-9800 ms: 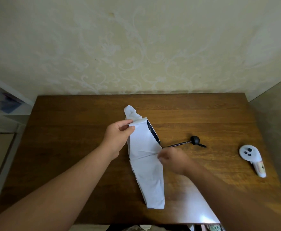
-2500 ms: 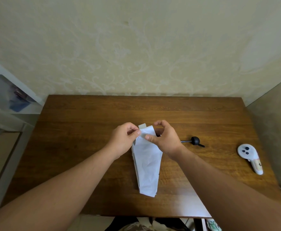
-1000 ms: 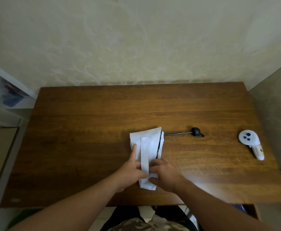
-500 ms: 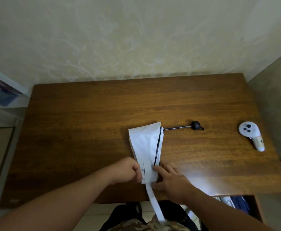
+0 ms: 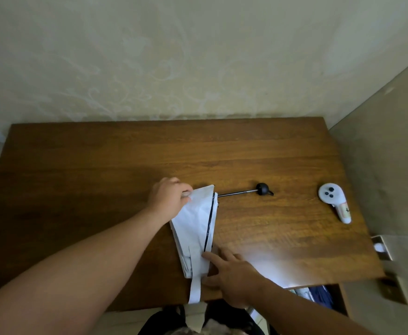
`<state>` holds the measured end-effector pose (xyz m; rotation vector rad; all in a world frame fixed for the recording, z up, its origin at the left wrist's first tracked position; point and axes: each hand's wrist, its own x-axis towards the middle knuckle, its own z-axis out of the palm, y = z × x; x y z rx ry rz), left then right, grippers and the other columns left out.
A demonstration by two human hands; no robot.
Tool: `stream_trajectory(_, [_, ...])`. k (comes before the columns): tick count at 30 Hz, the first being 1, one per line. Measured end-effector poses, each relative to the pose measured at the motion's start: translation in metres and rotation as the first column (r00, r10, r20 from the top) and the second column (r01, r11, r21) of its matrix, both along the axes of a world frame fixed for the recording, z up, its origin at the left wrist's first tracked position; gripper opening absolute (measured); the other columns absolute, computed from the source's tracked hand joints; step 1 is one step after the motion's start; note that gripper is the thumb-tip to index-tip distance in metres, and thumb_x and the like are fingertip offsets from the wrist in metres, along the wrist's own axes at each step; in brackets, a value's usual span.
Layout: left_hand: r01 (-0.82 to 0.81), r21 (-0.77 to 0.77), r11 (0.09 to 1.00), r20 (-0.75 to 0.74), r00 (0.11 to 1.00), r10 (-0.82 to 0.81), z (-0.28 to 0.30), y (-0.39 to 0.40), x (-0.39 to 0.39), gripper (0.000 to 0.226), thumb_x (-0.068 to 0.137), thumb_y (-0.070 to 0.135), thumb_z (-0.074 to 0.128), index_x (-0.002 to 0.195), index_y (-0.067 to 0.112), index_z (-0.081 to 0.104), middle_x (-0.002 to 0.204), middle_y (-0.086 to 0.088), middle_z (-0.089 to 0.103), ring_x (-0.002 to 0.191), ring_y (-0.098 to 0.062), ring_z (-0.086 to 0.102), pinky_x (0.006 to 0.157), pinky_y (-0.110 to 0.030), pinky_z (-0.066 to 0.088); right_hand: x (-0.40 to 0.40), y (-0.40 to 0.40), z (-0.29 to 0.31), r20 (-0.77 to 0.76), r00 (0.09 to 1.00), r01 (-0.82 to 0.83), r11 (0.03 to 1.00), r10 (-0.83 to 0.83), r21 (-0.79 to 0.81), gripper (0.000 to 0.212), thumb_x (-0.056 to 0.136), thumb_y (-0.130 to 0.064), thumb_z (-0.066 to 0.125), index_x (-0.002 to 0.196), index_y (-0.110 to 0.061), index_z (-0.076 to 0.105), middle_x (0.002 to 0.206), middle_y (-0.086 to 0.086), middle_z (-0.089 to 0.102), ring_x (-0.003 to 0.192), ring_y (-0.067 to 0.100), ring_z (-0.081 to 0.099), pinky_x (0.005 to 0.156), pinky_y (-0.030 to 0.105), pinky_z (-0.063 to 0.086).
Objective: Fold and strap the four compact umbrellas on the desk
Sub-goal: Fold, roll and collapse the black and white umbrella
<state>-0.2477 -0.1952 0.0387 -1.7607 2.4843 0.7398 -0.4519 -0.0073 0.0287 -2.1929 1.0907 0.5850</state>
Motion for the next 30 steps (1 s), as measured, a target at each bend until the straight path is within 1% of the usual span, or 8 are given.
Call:
stream_trajectory(4, [-0.044, 0.09, 0.995, -0.008, 0.999, 0.045, -0.007, 0.006, -0.001, 0.039, 0.085, 0.042, 0.083, 0.122, 0.034, 0.073, 0.112, 0.002, 0.067, 0.112, -0.025, 0.059, 0.091, -0.038, 0.05, 0.002, -0.02, 0.012, 0.049, 0.996, 0.068, 0.994, -0.073, 0.087, 0.052, 0.093, -0.022, 0.063, 0.143, -0.035, 0.059, 0.164, 0.003, 0.031, 0.148, 0.033, 0.031, 0.105, 0.046, 0.045])
stream_trajectory(8, [-0.056, 0.085, 0.995, -0.007, 0.998, 0.057, -0.012, 0.014, -0.002, 0.042, 0.082, 0.042, 0.085, 0.12, 0.034, 0.07, 0.108, 0.006, 0.06, 0.107, -0.021, 0.055, 0.089, -0.038, 0.049, 0.004, -0.075, 0.023, 0.146, 0.936, 0.332, 0.941, -0.321, -0.063, 0.03, 0.1, -0.026, 0.051, 0.121, -0.025, 0.072, 0.114, 0.003, 0.073, 0.103, 0.027, 0.068, 0.081, 0.035, 0.056])
stream_trajectory(10, [-0.058, 0.063, 0.996, -0.009, 0.998, 0.058, -0.014, 0.017, -0.002, 0.041, 0.082, 0.042, 0.085, 0.119, 0.035, 0.068, 0.108, 0.008, 0.056, 0.106, -0.02, 0.053, 0.088, -0.037, 0.048, 0.003, -0.106, 0.019, 0.222, 0.884, 0.453, 0.87, -0.411, -0.194, 0.027, 0.098, -0.025, 0.053, 0.115, -0.022, 0.074, 0.107, 0.005, 0.073, 0.099, 0.03, 0.066, 0.076, 0.036, 0.054])
stream_trajectory(13, [-0.081, 0.043, 0.996, 0.004, 0.997, 0.081, -0.017, 0.021, -0.006, 0.04, 0.083, 0.043, 0.083, 0.119, 0.038, 0.065, 0.115, 0.009, 0.058, 0.108, -0.016, 0.052, 0.091, -0.033, 0.049, 0.003, -0.144, 0.012, 0.259, 0.838, 0.541, 0.794, -0.481, -0.276, 0.037, 0.099, -0.03, 0.056, 0.136, -0.027, 0.064, 0.129, 0.006, 0.06, 0.12, 0.033, 0.049, 0.096, 0.046, 0.05])
stream_trajectory(18, [-0.078, 0.039, 0.996, 0.044, 0.996, 0.076, -0.021, 0.02, -0.008, 0.046, 0.081, 0.049, 0.084, 0.118, 0.041, 0.057, 0.115, 0.011, 0.055, 0.11, -0.016, 0.052, 0.092, -0.033, 0.049, 0.013, -0.178, -0.001, 0.048, 0.855, 0.518, 0.847, -0.516, -0.12, 0.048, 0.108, -0.049, 0.04, 0.155, -0.04, 0.039, 0.149, 0.001, 0.043, 0.135, 0.034, 0.032, 0.105, 0.053, 0.039])
stream_trajectory(22, [-0.061, -0.004, 0.998, 0.148, 0.987, 0.061, -0.023, 0.024, -0.003, 0.068, 0.077, 0.061, 0.081, 0.132, 0.041, 0.047, 0.129, 0.007, 0.05, 0.12, -0.017, 0.047, 0.099, -0.032, 0.045, 0.015, -0.183, -0.008, 0.001, 0.877, 0.48, 0.876, -0.481, -0.052, 0.046, 0.104, -0.051, 0.048, 0.149, -0.041, 0.047, 0.139, 0.003, 0.046, 0.134, 0.035, 0.032, 0.106, 0.055, 0.037])
stream_trajectory(25, [-0.067, 0.131, 0.989, 0.205, 0.978, 0.039, -0.03, 0.029, 0.006, 0.09, 0.077, 0.065, 0.079, 0.151, 0.038, 0.036, 0.145, 0.003, 0.045, 0.133, -0.022, 0.042, 0.107, -0.038, 0.042, 0.012, -0.18, -0.01, 0.003, 0.91, 0.414, 0.908, -0.414, -0.059, 0.042, 0.1, -0.051, 0.056, 0.141, -0.04, 0.055, 0.133, 0.0, 0.046, 0.132, 0.033, 0.033, 0.104, 0.055, 0.035])
stream_trajectory(30, [-0.076, 0.197, 0.977, 0.201, 0.979, 0.036, -0.035, 0.034, 0.008, 0.082, 0.076, 0.063, 0.079, 0.144, 0.036, 0.041, 0.139, 0.002, 0.044, 0.128, -0.022, 0.041, 0.1, -0.037, 0.045, 0.03, -0.169, -0.01, 0.026, 0.947, 0.32, 0.943, -0.319, -0.093, 0.043, 0.104, -0.054, 0.045, 0.144, -0.038, 0.049, 0.143, -0.001, 0.044, 0.135, 0.033, 0.03, 0.107, 0.063, 0.028])
